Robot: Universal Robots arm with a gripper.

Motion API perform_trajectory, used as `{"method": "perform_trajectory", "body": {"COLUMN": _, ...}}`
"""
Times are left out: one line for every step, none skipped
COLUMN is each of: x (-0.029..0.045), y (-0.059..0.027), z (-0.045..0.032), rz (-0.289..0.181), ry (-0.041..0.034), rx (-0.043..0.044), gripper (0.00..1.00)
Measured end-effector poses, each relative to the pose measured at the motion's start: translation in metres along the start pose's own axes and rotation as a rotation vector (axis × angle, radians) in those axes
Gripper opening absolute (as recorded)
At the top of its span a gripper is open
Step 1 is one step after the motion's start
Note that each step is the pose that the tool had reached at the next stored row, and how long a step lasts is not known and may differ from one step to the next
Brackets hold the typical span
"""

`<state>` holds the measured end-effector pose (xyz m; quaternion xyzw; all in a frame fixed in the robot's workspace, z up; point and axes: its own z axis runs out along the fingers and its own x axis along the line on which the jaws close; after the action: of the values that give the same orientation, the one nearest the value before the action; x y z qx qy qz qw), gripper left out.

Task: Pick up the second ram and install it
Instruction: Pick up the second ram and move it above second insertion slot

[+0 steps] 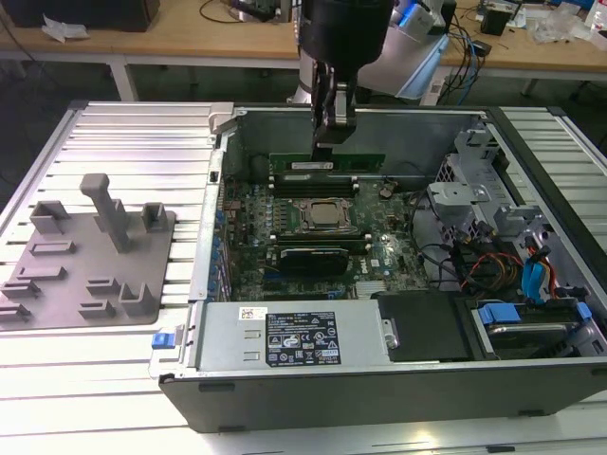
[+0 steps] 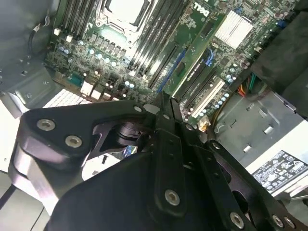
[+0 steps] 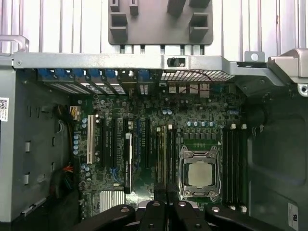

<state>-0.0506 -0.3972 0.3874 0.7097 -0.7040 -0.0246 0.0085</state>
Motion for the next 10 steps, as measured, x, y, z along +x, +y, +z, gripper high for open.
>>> {"method": "perform_trajectory", "body": {"x": -0.0011, "y": -0.0002, "z": 0.0036, "rz": 0.000, "ry": 0.0000, "rx": 0.0000, "gripper": 0.09}}
{"method": "perform_trajectory", "body": {"x": -0.0016, "y": -0.0003, "z": 0.0052, "rz": 0.000, "ry": -0.0001, "rx": 0.0000, "gripper": 0.09}}
{"method": "perform_trajectory", "body": {"x": -0.0021, "y": -0.0004, "z": 0.0069, "rz": 0.000, "ry": -0.0001, "rx": 0.0000, "gripper": 0.09}}
{"method": "perform_trajectory", "body": {"x": -0.0031, "y": -0.0006, "z": 0.0102, "rz": 0.000, "ry": -0.0001, "rx": 0.0000, "gripper": 0.09}}
{"method": "perform_trajectory", "body": {"x": -0.0041, "y": -0.0007, "z": 0.0134, "rz": 0.000, "ry": 0.0001, "rx": -0.0001, "gripper": 0.09}}
{"method": "perform_trajectory", "body": {"x": -0.0052, "y": -0.0009, "z": 0.0162, "rz": 0.000, "ry": 0.0002, "rx": 0.0000, "gripper": 0.09}}
{"method": "perform_trajectory", "body": {"x": -0.0066, "y": -0.0010, "z": 0.0194, "rz": 0.000, "ry": 0.0001, "rx": -0.0001, "gripper": 0.09}}
{"method": "perform_trajectory", "body": {"x": -0.0090, "y": -0.0012, "z": 0.0235, "rz": 0.000, "ry": 0.0001, "rx": -0.0001, "gripper": 0.09}}
{"method": "perform_trajectory", "body": {"x": -0.0109, "y": -0.0014, "z": 0.0276, "rz": 0.000, "ry": 0.0000, "rx": 0.0000, "gripper": 0.09}}
{"method": "perform_trajectory", "body": {"x": -0.0116, "y": -0.0016, "z": 0.0302, "rz": 0.000, "ry": -0.0001, "rx": 0.0001, "gripper": 0.09}}
